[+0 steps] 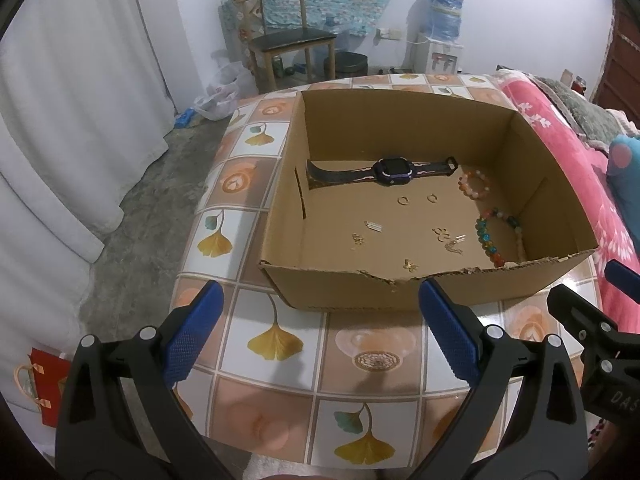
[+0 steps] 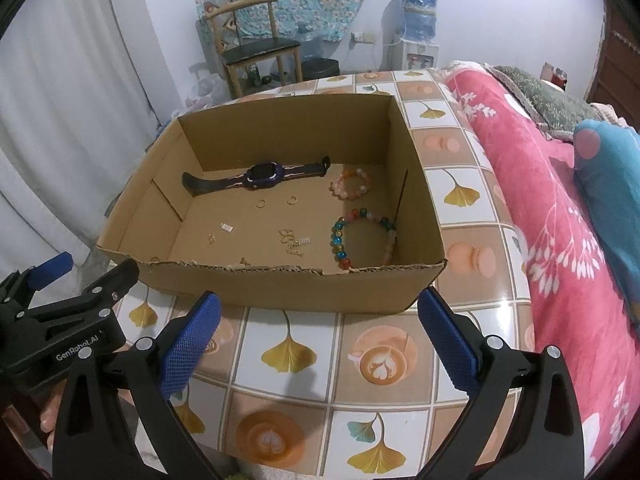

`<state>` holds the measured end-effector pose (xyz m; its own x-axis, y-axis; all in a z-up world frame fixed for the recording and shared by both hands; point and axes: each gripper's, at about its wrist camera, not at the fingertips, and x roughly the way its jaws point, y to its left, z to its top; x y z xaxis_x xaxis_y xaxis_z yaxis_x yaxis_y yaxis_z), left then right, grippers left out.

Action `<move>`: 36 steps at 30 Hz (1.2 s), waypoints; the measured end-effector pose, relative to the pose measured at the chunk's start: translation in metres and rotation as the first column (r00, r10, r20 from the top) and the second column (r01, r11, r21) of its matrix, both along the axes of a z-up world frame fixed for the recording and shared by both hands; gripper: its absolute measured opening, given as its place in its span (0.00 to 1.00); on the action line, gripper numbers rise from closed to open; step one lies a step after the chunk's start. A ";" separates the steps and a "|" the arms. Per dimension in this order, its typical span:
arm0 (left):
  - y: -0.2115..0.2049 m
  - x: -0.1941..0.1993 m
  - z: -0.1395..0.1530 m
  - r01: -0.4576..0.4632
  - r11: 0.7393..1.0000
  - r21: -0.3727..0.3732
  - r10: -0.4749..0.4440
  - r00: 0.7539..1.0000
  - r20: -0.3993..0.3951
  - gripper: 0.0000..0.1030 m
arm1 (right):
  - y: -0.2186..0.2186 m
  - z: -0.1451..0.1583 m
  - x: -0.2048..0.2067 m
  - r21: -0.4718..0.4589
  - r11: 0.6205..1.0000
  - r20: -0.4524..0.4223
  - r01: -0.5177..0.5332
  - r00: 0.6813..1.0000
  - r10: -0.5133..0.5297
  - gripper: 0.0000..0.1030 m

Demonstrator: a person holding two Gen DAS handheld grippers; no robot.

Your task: Organize jewelry

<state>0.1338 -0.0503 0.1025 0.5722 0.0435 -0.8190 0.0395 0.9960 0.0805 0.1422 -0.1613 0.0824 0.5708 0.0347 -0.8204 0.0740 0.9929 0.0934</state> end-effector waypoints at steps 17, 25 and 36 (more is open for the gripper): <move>-0.004 -0.002 0.000 0.011 1.000 -0.004 -0.011 1.000 -0.007 0.92 | -0.002 0.000 0.000 0.004 1.000 0.000 0.004 1.000 -0.004 0.93; -0.005 -0.002 -0.001 0.010 1.000 -0.008 -0.010 1.000 -0.011 0.92 | -0.002 0.000 0.000 0.003 1.000 0.001 0.002 1.000 -0.002 0.93; -0.005 -0.002 -0.001 0.012 1.000 -0.011 -0.012 1.000 -0.011 0.92 | -0.002 0.000 0.000 0.003 1.000 0.001 0.004 1.000 -0.004 0.93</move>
<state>0.1314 -0.0550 0.1015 0.5634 0.0276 -0.8257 0.0522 0.9963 0.0689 0.1417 -0.1628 0.0827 0.5719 0.0349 -0.8196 0.0783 0.9922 0.0969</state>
